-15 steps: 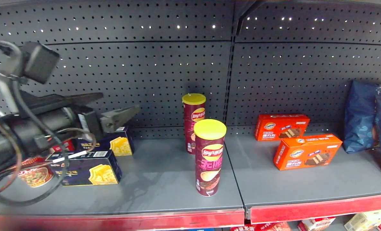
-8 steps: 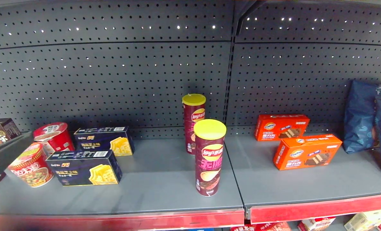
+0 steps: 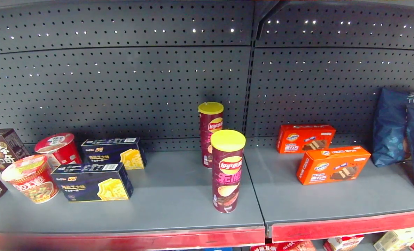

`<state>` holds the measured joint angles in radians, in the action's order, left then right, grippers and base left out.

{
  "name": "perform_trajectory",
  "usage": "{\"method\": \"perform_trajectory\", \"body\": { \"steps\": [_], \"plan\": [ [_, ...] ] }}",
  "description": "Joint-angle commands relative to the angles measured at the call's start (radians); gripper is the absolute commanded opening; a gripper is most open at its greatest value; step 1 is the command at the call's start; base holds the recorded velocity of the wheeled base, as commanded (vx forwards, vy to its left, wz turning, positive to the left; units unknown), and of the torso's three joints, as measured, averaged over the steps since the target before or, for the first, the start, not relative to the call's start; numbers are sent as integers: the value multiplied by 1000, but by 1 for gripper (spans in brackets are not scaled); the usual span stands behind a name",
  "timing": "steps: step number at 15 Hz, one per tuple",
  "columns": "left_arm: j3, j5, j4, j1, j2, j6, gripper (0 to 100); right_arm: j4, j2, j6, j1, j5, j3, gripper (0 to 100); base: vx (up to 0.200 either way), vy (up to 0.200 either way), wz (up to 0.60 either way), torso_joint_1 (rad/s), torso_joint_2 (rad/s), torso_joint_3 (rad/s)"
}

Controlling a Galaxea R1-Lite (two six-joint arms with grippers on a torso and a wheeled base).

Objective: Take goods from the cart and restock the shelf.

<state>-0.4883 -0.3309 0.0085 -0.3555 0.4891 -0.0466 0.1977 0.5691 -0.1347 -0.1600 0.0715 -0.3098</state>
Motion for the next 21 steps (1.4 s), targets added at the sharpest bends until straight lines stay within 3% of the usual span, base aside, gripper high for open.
{"method": "perform_trajectory", "body": {
  "steps": [1, 3, 5, 8, 9, 10, 14, 18, 21],
  "plan": [
    [30, 16, -7, -3, -7, 2, 100, 80, 360, 3, -236, -102, -152, 100, 0, 0, 0, 0, 0, 0],
    [40, 62, -7, -3, 37, -2, 100, 111, 503, 12, -365, -156, -198, 100, 0, 0, 0, 0, 0, 0],
    [94, 70, -42, -6, 65, -2, 100, 111, 612, 17, -421, -190, -239, 100, 0, 0, 0, 0, 0, 0],
    [143, 85, -104, -8, 86, -1, 100, 111, 732, 73, -447, -193, -298, 100, 0, 0, 0, 0, 0, 0],
    [163, 167, -108, -6, 103, 1, 100, 111, 827, 98, -447, -194, -365, 100, 0, 0, 0, 0, 0, 0],
    [168, 205, -111, -6, 132, 2, 100, 114, 857, 98, -446, -191, -379, 100, 0, 0, 0, 0, 0, 0],
    [140, 288, -232, -48, 304, -13, 100, 141, 953, 96, -454, -182, -387, 100, 0, 0, 0, 0, 0, 0],
    [80, 289, -236, -132, 407, -19, 100, 157, 1045, 95, -457, -182, -436, 100, 0, 0, 0, 0, 0, 0],
    [66, 286, -234, -135, 479, -19, 100, 158, 1123, 95, -477, -190, -519, 100, 0, 0, 0, 0, 0, 0]
  ]
}}
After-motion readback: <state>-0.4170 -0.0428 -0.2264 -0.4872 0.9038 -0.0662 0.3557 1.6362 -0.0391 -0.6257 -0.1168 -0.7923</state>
